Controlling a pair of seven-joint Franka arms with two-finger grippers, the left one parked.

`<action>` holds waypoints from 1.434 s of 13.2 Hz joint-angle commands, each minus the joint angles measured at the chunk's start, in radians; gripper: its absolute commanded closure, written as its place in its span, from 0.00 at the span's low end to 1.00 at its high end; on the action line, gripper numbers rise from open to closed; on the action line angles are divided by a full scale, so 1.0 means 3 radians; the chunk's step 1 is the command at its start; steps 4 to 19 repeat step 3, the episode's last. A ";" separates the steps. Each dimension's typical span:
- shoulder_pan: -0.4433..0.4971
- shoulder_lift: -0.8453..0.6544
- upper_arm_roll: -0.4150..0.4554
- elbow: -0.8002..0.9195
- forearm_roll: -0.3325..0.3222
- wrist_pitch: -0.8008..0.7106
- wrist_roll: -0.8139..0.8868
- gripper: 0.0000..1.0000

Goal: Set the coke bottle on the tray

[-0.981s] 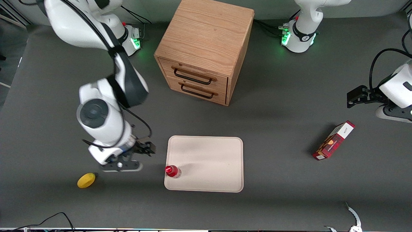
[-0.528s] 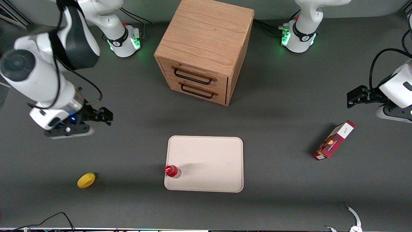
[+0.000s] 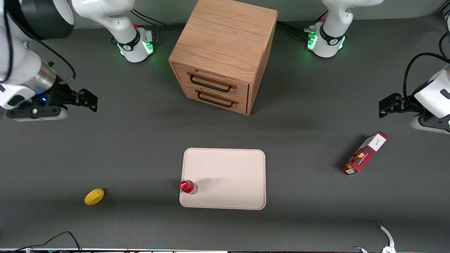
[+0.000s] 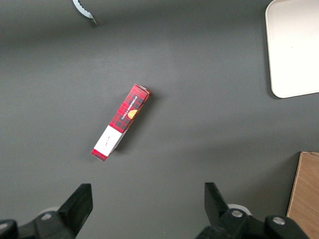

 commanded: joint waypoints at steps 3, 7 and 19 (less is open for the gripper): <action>-0.0135 -0.0154 0.0040 0.0175 0.0098 -0.0282 -0.0223 0.00; -0.0135 -0.0154 0.0040 0.0175 0.0098 -0.0282 -0.0223 0.00; -0.0135 -0.0154 0.0040 0.0175 0.0098 -0.0282 -0.0223 0.00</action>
